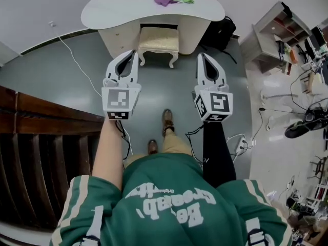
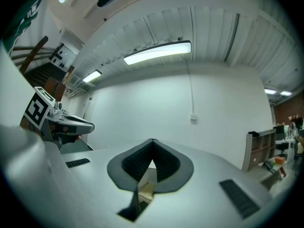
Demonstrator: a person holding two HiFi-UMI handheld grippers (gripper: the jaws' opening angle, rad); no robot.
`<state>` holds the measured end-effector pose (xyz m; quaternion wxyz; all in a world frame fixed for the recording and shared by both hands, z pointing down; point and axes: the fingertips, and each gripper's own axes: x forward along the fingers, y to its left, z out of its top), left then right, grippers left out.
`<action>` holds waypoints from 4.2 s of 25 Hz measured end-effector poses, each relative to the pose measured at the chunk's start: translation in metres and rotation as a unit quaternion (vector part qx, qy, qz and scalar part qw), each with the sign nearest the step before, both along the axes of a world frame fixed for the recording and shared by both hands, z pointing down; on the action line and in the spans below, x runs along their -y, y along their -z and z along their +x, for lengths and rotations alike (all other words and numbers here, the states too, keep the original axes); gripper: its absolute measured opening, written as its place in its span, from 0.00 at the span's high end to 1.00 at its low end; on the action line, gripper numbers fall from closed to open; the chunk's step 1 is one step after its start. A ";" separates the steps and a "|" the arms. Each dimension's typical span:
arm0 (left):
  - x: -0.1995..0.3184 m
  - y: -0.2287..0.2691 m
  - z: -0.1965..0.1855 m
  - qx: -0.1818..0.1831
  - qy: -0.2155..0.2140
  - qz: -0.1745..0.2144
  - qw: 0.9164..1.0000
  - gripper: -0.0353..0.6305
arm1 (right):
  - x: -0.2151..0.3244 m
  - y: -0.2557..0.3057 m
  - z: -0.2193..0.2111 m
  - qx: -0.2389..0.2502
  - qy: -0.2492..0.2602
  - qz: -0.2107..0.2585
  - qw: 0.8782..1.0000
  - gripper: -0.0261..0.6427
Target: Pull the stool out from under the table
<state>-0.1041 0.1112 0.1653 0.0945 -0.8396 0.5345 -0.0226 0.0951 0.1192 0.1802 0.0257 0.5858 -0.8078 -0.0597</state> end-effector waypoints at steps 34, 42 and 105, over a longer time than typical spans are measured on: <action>0.279 -0.050 0.049 0.045 0.050 -0.041 0.997 0.93 | 0.298 -0.060 0.042 0.028 0.080 -0.047 0.995 0.95; 0.359 -0.078 0.034 0.043 0.025 -0.057 0.997 0.93 | 0.361 -0.084 0.035 0.000 0.053 -0.070 0.996 0.95; 0.459 -0.719 -0.041 0.038 0.006 -0.323 0.946 0.51 | 0.440 -0.723 0.073 -0.018 0.002 -0.341 0.940 0.46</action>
